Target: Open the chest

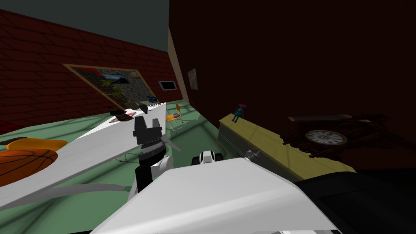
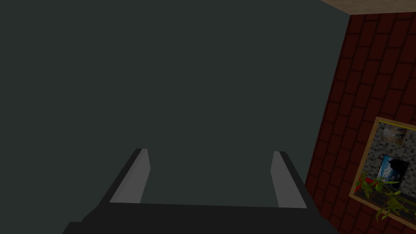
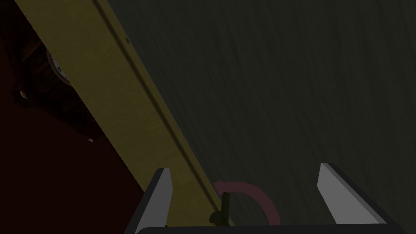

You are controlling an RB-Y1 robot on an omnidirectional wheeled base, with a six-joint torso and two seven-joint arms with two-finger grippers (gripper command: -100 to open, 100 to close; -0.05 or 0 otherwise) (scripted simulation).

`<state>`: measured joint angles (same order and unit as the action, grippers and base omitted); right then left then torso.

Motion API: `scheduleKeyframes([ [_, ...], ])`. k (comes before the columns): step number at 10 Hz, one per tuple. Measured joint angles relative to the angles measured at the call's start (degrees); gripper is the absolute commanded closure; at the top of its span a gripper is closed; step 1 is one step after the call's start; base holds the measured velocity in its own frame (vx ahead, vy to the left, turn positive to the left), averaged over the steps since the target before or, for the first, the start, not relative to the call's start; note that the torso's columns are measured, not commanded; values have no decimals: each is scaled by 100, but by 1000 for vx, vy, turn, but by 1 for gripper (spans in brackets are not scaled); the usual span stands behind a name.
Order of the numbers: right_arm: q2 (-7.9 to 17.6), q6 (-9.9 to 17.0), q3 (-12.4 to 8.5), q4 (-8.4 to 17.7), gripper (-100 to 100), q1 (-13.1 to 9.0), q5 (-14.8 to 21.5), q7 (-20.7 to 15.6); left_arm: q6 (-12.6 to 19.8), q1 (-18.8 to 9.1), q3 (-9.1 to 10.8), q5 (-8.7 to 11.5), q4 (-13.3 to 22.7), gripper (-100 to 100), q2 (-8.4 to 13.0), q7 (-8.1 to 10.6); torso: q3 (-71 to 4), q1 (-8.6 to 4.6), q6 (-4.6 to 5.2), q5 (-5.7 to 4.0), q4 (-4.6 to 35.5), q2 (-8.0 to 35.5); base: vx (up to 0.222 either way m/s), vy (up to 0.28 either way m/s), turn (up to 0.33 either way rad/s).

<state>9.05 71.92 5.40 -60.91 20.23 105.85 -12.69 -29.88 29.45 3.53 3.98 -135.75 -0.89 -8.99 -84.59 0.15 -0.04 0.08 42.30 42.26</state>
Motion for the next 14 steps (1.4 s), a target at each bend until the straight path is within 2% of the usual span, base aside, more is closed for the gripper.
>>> scheduleKeyframes([
  [6,-131,676,183,573,-100,-218,643,-152,0,0,0,0,0,0,0,0,2,-15,5,-7,-2,2,2,8,52],
  [8,-156,690,179,520,-100,-232,638,-225,0,0,1,0,0,0,1,0,5,-27,3,-10,0,7,-31,-57,62],
  [11,-245,640,145,301,-100,-327,568,-569,0,-1,1,0,1,0,1,0,5,-25,7,-4,1,5,-42,-70,49],
  [12,-262,633,160,280,100,-329,571,-599,0,0,0,0,0,0,0,0,-2,-22,14,-1,-4,-10,23,47,-82],
  [14,-176,680,151,454,100,-311,612,-402,0,1,0,0,0,0,-1,0,-5,-7,6,-20,-14,-21,49,83,-88],
])
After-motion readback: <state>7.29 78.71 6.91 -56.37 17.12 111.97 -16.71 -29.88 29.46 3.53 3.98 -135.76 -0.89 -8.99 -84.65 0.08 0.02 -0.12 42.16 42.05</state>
